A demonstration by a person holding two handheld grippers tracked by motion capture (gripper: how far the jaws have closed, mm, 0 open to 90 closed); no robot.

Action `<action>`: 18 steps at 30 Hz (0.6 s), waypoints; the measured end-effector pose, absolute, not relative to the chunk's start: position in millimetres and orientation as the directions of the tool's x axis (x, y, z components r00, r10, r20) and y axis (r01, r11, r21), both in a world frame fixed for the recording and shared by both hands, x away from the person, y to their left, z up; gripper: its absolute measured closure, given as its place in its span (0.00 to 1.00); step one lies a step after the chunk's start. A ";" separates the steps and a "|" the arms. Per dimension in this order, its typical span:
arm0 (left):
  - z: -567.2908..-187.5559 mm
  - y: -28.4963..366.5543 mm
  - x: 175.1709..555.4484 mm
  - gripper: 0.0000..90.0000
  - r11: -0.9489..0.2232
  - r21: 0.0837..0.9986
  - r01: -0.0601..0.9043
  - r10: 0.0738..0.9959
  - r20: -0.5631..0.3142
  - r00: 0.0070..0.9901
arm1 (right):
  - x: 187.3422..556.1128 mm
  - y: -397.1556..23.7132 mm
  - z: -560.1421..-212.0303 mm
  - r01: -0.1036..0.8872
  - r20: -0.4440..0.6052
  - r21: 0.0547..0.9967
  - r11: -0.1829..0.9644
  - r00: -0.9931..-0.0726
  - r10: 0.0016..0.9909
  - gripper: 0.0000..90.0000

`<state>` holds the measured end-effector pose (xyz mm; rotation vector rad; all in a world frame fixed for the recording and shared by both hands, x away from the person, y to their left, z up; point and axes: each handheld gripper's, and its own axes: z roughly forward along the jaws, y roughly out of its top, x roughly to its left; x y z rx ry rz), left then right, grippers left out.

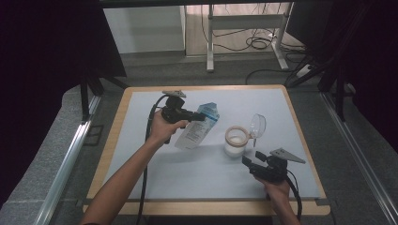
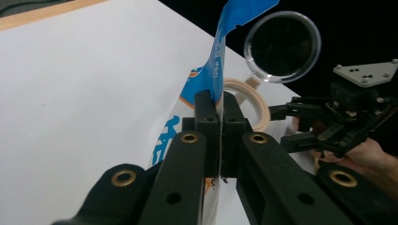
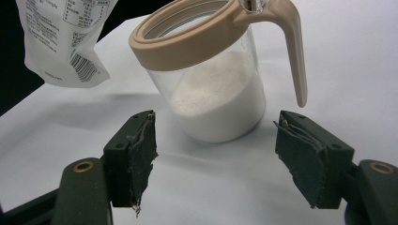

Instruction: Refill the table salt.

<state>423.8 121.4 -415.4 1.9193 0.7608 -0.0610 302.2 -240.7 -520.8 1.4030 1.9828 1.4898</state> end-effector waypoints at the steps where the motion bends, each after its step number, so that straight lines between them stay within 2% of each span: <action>1: -416.4 124.3 424.3 1.00 -0.267 0.802 0.534 0.484 -0.367 0.794 | 302.2 -241.0 -520.9 0.520 0.303 0.854 -0.010 -0.483 0.822 0.33; 18: -427.9 169.2 434.8 1.00 -0.161 0.818 0.552 0.561 -0.384 0.733 | 303.7 -241.4 -522.5 0.524 0.303 0.852 -0.010 -0.476 0.826 0.33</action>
